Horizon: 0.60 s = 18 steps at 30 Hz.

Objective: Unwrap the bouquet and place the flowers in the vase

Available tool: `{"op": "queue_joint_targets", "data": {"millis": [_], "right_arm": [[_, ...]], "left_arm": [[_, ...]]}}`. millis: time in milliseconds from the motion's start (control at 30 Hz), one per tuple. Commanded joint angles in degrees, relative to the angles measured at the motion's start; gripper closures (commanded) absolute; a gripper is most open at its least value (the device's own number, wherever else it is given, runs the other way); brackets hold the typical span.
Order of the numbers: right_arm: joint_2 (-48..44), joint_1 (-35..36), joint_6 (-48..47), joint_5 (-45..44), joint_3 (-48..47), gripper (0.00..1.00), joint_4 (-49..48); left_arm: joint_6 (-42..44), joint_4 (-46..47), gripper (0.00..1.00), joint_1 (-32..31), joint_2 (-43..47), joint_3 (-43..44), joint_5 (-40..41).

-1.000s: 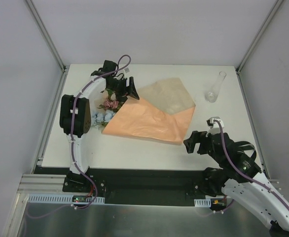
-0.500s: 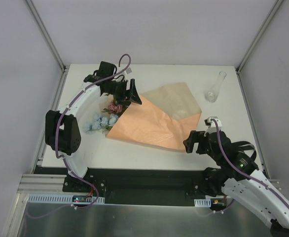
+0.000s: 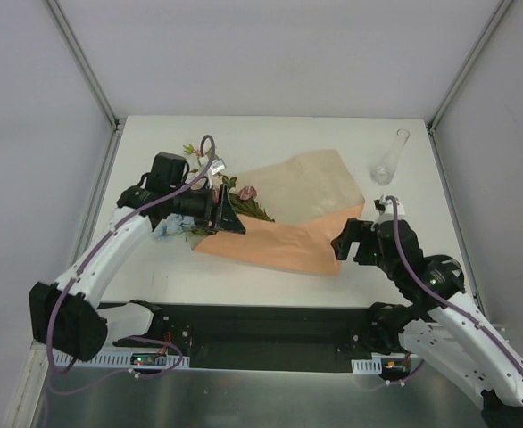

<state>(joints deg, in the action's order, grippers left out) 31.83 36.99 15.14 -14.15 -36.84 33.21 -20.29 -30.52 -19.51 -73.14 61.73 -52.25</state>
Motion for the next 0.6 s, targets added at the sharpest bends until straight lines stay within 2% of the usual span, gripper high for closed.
{"op": "queue_joint_targets", "data": {"millis": [0,133,167,300,400,433,500,567], "right_arm": [[8.3,-3.4,-2.6,8.5,-7.6,0.03,-3.2],[16.0,-6.4,-3.4,16.3,-12.5,0.03,-3.6],[17.0,-6.3,-3.8,17.3,-13.0,0.03,-3.7],[19.9,-6.3,-4.7,21.3,-10.0,0.03,-4.4],[17.8,-6.2,-1.7,24.2,-4.6,0.03,-7.9],[17.2,-5.7,0.7,26.3,0.0,0.01,-11.6],[16.5,-4.3,3.7,28.8,4.8,0.01,-16.7],[17.3,-0.6,7.1,30.2,9.8,0.09,-22.7]], "left_arm": [[-3.1,0.7,0.30,0.0,10.6,-5.7,-5.1],[-4.6,-0.3,0.18,0.4,20.3,-7.0,-7.0],[-4.0,-0.8,0.11,0.5,21.2,-6.3,-7.4],[-2.2,-0.9,0.01,0.5,23.6,-0.6,-8.2],[-3.4,-0.9,0.01,0.5,21.7,2.1,-6.7],[-4.0,-0.9,0.01,0.5,19.4,2.5,-6.1],[-5.1,-0.8,0.06,0.5,16.4,3.1,-4.4],[-5.9,-0.3,0.11,0.3,11.3,2.9,-3.3]]}}
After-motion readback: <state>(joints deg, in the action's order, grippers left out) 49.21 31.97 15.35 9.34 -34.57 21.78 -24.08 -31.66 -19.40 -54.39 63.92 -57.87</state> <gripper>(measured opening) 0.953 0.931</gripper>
